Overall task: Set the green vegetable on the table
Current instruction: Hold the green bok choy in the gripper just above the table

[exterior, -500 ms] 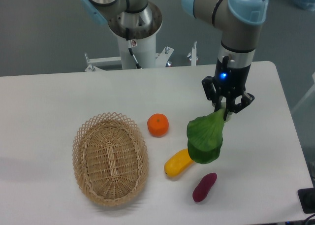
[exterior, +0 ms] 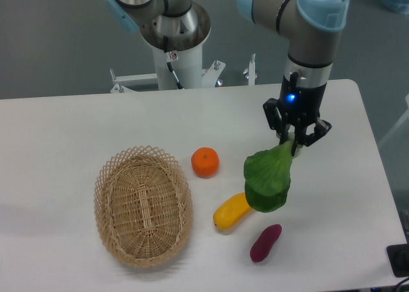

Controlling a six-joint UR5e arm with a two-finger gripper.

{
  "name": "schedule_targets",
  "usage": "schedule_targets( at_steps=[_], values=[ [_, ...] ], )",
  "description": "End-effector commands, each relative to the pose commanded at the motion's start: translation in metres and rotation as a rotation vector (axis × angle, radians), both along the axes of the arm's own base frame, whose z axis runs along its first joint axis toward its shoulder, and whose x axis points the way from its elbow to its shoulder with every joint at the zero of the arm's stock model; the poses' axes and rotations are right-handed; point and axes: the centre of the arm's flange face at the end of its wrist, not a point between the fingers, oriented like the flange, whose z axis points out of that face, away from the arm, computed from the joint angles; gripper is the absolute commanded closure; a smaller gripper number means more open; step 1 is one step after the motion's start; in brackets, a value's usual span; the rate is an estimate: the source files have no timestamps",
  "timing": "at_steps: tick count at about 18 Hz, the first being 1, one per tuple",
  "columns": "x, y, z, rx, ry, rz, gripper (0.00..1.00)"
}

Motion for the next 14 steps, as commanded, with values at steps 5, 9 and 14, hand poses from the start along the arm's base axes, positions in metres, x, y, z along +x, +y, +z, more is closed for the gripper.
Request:
schedule_targets(
  at_steps=[5,9,14],
  values=[
    [0.0015,-0.0009,0.0013,-0.003,0.001,-0.004,0.68],
    [0.0025,-0.0032,0.0008,-0.01,0.004,-0.005,0.68],
    [0.0014,-0.009,-0.0069,-0.021,0.001,-0.011,0.68]
  ],
)
